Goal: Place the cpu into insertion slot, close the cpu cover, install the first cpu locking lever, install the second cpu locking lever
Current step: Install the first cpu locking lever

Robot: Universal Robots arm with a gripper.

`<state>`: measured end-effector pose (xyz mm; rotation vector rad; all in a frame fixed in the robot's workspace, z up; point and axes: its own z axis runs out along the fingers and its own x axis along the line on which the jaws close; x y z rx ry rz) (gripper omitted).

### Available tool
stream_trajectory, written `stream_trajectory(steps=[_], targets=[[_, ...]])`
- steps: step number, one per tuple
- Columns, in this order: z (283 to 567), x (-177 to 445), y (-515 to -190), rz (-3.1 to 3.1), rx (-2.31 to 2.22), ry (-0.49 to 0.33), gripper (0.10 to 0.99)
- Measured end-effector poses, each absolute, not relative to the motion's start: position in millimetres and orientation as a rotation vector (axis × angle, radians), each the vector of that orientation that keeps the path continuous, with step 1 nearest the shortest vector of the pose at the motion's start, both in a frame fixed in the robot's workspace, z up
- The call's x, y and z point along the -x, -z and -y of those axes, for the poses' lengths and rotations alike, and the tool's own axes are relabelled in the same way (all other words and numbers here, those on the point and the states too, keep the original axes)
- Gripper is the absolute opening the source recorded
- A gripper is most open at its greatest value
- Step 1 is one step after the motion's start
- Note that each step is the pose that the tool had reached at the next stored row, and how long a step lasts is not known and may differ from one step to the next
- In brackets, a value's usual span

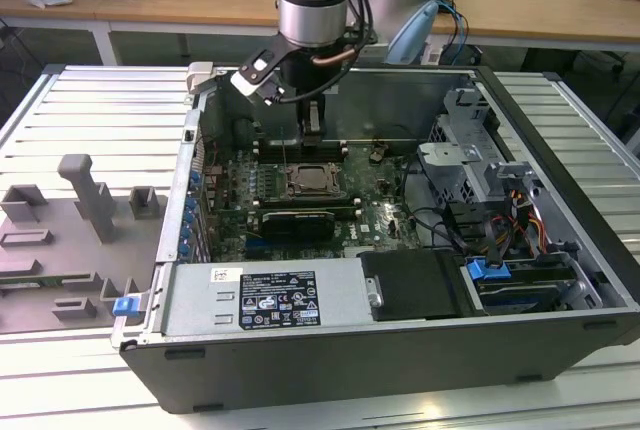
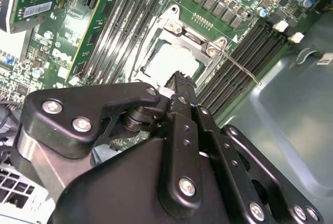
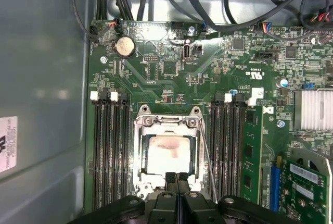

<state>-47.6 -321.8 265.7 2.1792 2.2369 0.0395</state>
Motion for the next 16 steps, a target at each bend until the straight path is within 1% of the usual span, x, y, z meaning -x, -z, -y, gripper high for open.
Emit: stream_trajectory(steps=[6,16], targets=[[321.8,47.8,-279.6,-2.236,-2.179,-0.040,0.106],[321.8,47.8,-279.4,-2.366,-2.039,-0.042,0.106]])
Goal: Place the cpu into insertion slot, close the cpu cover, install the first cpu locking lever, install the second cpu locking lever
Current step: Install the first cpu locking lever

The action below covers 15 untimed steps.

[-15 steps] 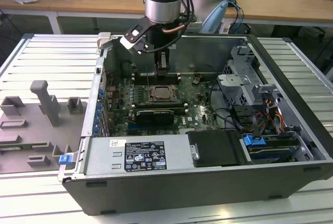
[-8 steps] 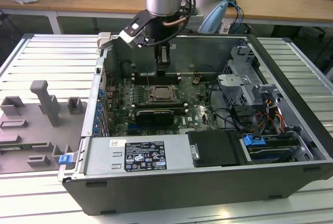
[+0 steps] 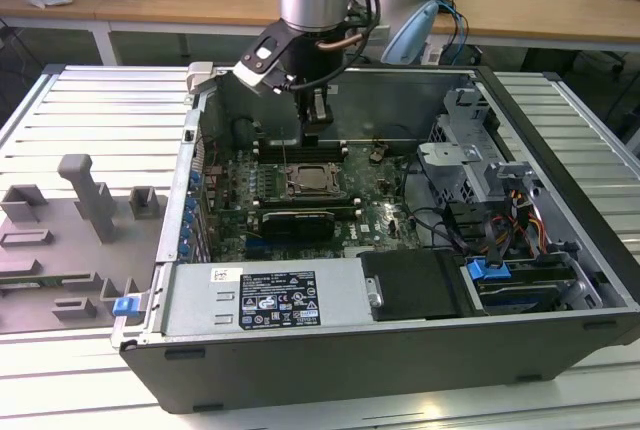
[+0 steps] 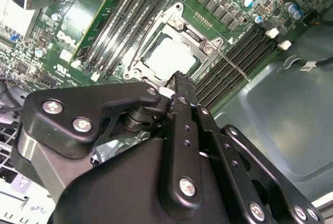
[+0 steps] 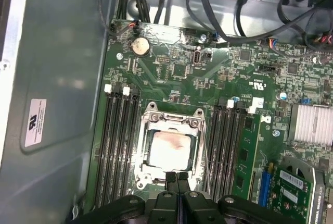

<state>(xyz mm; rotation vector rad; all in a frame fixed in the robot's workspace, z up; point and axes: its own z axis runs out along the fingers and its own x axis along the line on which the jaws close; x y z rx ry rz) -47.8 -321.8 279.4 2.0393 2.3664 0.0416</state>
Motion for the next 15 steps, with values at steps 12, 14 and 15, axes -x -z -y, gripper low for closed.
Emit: stream_trajectory(steps=[12,14,15], targets=[[321.8,47.8,-279.4,-2.447,-1.943,-0.043,0.106],[321.8,47.8,-279.4,-2.469,-1.917,-0.043,0.106],[321.8,47.8,-279.4,-2.472,-1.912,-0.043,0.106]])
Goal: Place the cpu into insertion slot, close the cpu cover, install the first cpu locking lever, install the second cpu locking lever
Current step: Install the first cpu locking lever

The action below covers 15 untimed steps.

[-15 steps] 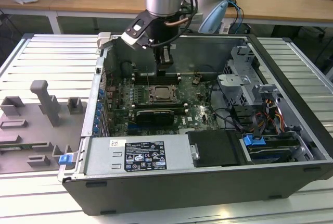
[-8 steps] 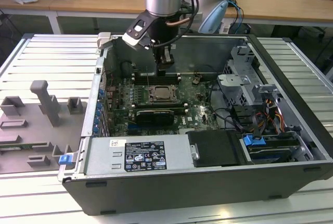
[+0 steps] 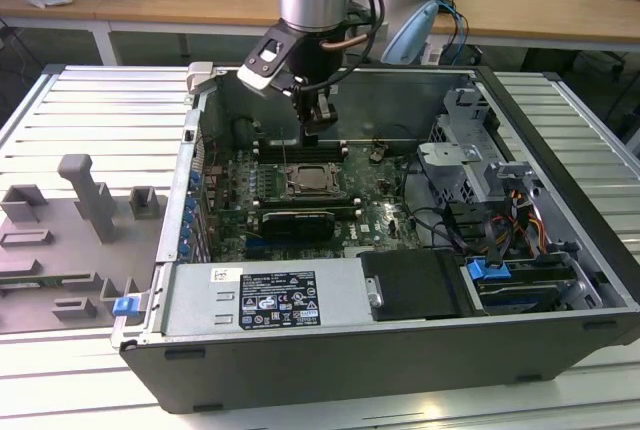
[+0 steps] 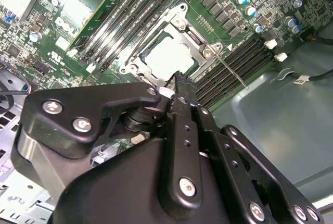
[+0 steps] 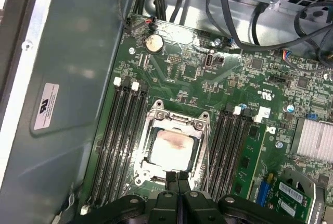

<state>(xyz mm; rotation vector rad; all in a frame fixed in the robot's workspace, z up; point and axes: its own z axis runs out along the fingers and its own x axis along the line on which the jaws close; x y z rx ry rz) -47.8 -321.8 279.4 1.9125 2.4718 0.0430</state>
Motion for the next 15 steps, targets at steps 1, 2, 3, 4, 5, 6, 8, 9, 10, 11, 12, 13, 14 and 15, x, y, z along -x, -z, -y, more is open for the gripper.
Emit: stream_trajectory(steps=[1,2,3,4,5,6,8,9,10,11,12,13,14,15], targets=[[321.8,47.8,-279.4,-2.475,-1.909,-0.043,0.106],[321.8,47.8,-279.4,-2.477,-1.905,-0.043,0.106],[321.8,47.8,-279.4,-2.481,-1.900,-0.043,0.106],[321.8,47.8,-279.4,-2.492,-1.887,-0.043,0.106],[321.8,47.8,-279.4,-2.498,-1.878,-0.043,0.106],[321.8,47.8,-279.4,-2.503,-1.872,-0.043,0.106],[321.9,47.8,-279.4,-2.524,-1.845,-0.044,0.106],[321.9,47.8,-279.4,-2.529,-1.838,-0.044,0.106],[321.9,47.8,-279.4,-2.537,-1.826,-0.044,0.106],[321.9,47.8,-279.4,-2.546,-1.815,-0.044,0.106],[321.9,47.8,-279.4,-2.558,-1.799,-0.044,0.106],[321.9,47.8,-279.4,-2.564,-1.789,-0.044,0.106],[321.9,47.8,-279.4,-2.567,-1.784,-0.044,0.106],[321.9,47.8,-279.4,-2.572,-1.778,-0.044,0.106]])
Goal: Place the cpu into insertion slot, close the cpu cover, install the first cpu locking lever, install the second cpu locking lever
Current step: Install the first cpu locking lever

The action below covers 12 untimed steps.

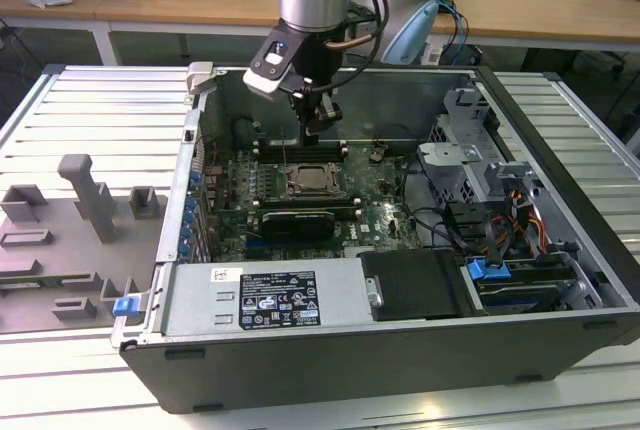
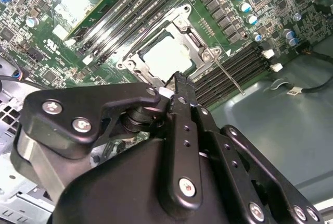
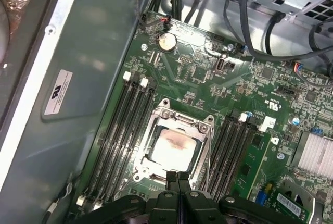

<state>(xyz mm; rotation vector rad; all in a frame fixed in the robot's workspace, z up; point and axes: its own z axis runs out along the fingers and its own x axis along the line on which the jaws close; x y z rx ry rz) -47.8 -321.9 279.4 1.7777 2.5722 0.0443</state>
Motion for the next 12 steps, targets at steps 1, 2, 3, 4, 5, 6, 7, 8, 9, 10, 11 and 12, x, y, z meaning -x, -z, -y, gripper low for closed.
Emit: stream_trajectory(steps=[1,2,3,4,5,6,7,8,9,10,11,12], targets=[[321.9,47.8,-279.4,-2.578,-1.769,-0.044,0.106],[321.9,47.8,-279.4,-2.583,-1.762,-0.044,0.106],[321.9,47.8,-279.4,-2.586,-1.758,-0.045,0.106],[321.9,47.8,-279.4,-2.592,-1.750,-0.045,0.106],[321.9,47.8,-279.4,-2.598,-1.740,-0.045,0.106],[321.9,47.8,-279.4,-2.602,-1.734,-0.045,0.106],[321.9,47.8,-279.4,-2.606,-1.729,-0.045,0.106],[321.9,47.8,-279.4,-2.612,-1.720,-0.045,0.106],[321.9,47.8,-279.4,-2.616,-1.714,-0.045,0.106],[321.9,47.8,-279.4,-2.619,-1.710,-0.046,0.106],[321.9,47.8,-279.4,-2.623,-1.703,-0.046,0.106],[321.9,47.8,-279.4,-2.628,-1.697,-0.046,0.106]])
